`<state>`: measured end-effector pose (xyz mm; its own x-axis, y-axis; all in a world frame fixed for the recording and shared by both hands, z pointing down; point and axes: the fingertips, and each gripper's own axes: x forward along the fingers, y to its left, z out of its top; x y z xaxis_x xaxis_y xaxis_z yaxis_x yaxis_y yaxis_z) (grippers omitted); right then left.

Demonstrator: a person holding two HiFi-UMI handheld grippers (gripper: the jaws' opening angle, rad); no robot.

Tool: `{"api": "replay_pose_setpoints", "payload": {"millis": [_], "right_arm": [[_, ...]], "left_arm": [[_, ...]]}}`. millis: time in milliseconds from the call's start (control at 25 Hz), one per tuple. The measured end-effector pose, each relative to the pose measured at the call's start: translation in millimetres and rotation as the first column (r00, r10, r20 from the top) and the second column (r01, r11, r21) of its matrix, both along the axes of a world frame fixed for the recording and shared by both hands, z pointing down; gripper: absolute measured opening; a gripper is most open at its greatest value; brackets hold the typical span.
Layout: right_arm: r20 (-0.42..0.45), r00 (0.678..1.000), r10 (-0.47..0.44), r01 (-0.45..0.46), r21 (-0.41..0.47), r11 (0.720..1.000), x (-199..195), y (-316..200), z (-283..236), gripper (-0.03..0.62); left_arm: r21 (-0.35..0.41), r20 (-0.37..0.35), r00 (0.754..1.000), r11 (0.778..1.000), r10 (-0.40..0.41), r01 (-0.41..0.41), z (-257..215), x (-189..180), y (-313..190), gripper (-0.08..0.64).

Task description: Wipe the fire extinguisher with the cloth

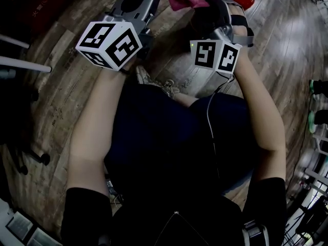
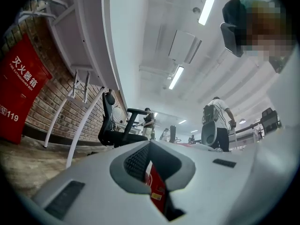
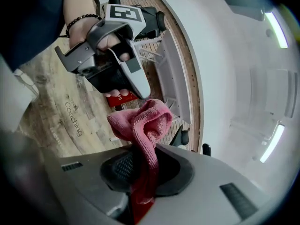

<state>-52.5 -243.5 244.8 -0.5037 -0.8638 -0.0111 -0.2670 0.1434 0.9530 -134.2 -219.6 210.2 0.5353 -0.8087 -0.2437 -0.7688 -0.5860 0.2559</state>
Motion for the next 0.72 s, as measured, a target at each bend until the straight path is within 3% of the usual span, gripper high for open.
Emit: {"api": "replay_pose_setpoints", "payload": {"millis": [320,720], "right_arm": [[0.072,0.994,0.082,-0.077,-0.072,0.994,16,-19,17,0.071],[0.131,0.983,0.127,-0.109,-0.138,0.984,21,-23,46,0.071]], "left_arm": [[0.004,-0.015,1.000,1.000,0.015,-0.015,-4,2,0,0.014],[-0.010,-0.015,1.000,1.000,0.024,-0.025,-2,3,-1,0.014]]}}
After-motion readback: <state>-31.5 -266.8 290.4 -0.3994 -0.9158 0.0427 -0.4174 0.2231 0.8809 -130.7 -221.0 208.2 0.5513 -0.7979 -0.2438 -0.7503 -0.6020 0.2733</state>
